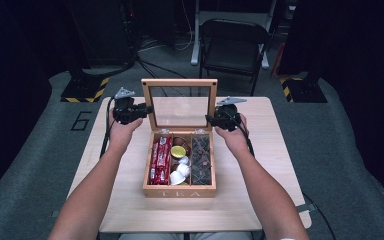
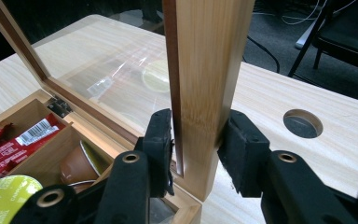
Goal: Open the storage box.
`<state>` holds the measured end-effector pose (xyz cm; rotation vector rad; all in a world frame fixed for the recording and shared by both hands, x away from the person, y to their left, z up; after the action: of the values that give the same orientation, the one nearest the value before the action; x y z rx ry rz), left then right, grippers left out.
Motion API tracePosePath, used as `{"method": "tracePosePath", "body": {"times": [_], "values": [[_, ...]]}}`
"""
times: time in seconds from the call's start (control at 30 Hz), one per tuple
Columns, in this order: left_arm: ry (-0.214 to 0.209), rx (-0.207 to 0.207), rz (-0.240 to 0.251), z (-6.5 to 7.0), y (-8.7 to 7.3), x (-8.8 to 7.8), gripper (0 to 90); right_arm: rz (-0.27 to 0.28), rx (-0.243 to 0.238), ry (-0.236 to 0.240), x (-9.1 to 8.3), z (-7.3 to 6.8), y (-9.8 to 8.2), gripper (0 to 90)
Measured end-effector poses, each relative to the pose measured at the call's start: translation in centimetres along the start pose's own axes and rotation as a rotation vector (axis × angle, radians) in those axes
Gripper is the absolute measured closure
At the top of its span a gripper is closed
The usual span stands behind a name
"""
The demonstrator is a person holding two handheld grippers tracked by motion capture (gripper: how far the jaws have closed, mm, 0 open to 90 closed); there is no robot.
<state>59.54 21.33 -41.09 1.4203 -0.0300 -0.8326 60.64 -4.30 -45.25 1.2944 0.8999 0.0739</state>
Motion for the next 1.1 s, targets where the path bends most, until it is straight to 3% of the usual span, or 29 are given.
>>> {"method": "tracePosePath", "body": {"times": [0.17,0.43,0.57,1.1], "values": [[-0.008,0.001,-0.025,0.0,-0.3,-0.3,59.3,0.001,0.008,-0.008,0.3,0.3,0.1,64.6],[-0.023,-0.005,-0.017,0.2,-0.1,-1.5,58.4,-0.015,0.016,-0.007,0.5,0.6,0.2,65.3],[-0.039,-0.039,-0.009,0.7,0.0,-2.1,56.9,-0.022,0.03,-0.007,0.7,0.7,0.2,65.3],[-0.039,0.012,-0.002,1.1,-0.8,-4.4,56.5,-0.043,0.086,-0.032,1.8,1.3,0.4,64.5]]}}
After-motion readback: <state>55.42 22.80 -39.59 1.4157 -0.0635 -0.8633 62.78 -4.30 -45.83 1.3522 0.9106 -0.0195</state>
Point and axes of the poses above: each handheld gripper's, and its own axes: x roughly forward along the jaws, y roughly out of its top, z roughly to its right, the point moved 9 cm from there along x, roughly forward along the jaws, and after that the axes turned 4 degrees about -x, right-handed, at the moved point
